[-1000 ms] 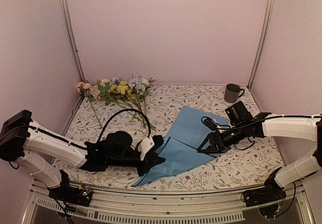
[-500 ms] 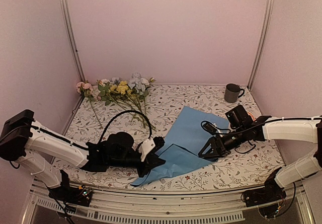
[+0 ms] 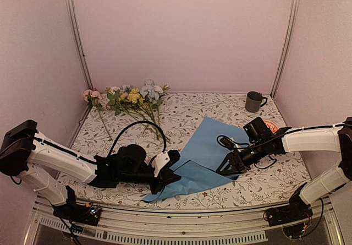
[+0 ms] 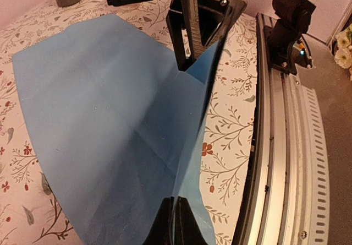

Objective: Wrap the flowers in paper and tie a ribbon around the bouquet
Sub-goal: Pass from the left arm to the right

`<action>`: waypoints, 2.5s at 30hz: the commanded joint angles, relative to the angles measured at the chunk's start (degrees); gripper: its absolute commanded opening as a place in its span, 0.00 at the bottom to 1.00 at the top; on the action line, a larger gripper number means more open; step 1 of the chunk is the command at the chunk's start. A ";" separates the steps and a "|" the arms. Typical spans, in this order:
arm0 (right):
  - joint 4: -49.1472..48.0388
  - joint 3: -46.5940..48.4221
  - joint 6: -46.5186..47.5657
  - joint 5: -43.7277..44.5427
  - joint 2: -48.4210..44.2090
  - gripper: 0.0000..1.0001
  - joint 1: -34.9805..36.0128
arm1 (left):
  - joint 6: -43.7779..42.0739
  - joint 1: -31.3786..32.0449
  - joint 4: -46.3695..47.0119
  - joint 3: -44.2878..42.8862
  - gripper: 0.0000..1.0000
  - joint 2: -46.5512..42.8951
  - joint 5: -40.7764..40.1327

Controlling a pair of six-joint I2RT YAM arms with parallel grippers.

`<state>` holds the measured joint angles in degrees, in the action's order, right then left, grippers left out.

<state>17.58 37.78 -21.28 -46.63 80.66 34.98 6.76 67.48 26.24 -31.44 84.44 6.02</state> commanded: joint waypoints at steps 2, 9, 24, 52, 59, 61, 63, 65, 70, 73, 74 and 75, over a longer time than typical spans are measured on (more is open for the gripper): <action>-0.26 0.04 1.71 0.47 0.62 0.53 1.19 | 0.00 -0.64 -0.03 -0.50 0.00 0.84 0.51; 1.19 0.09 2.56 2.43 0.18 0.56 6.12 | 0.05 -0.65 -0.83 -0.37 0.00 1.18 -0.45; 6.64 6.30 8.27 17.86 1.01 0.65 15.44 | 0.15 -0.62 -1.54 2.22 0.00 -1.22 -3.19; -19.21 -13.98 -28.26 15.24 -10.67 0.71 6.96 | 1.67 0.10 1.19 3.54 0.00 1.26 -2.36; 1.76 -0.81 -8.72 16.36 -11.80 0.61 6.80 | 1.55 0.14 1.95 4.47 0.00 0.22 -1.11; 6.55 1.76 -5.52 17.08 -11.76 0.55 6.01 | 1.67 0.08 2.25 4.99 0.00 -0.53 -0.55; 10.10 3.54 -1.94 16.27 -12.12 0.50 5.19 | 1.83 0.09 2.49 5.35 0.00 -1.12 -0.18; 13.22 5.56 1.99 15.84 -12.36 0.49 5.16 | 1.89 0.08 2.23 5.59 0.00 -1.59 -0.35; 21.76 11.12 9.13 17.21 -10.90 0.51 5.10 | 1.43 0.10 1.51 6.86 0.00 -2.87 -1.49; 23.88 16.06 12.91 18.06 -9.12 0.61 4.03 | 0.99 0.01 1.36 7.49 0.00 -3.77 -1.93; 24.06 18.14 14.57 16.30 -8.08 0.63 3.98 | 0.97 -0.03 1.36 7.57 0.00 -3.84 -1.91; 24.81 20.35 18.80 16.33 -7.45 0.64 4.07 | 1.05 0.00 1.36 7.54 0.00 -3.84 -1.77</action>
<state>37.60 51.33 -13.63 -29.28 71.00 39.81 8.38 67.48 27.53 -24.71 81.89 4.49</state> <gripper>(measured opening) 0.621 0.004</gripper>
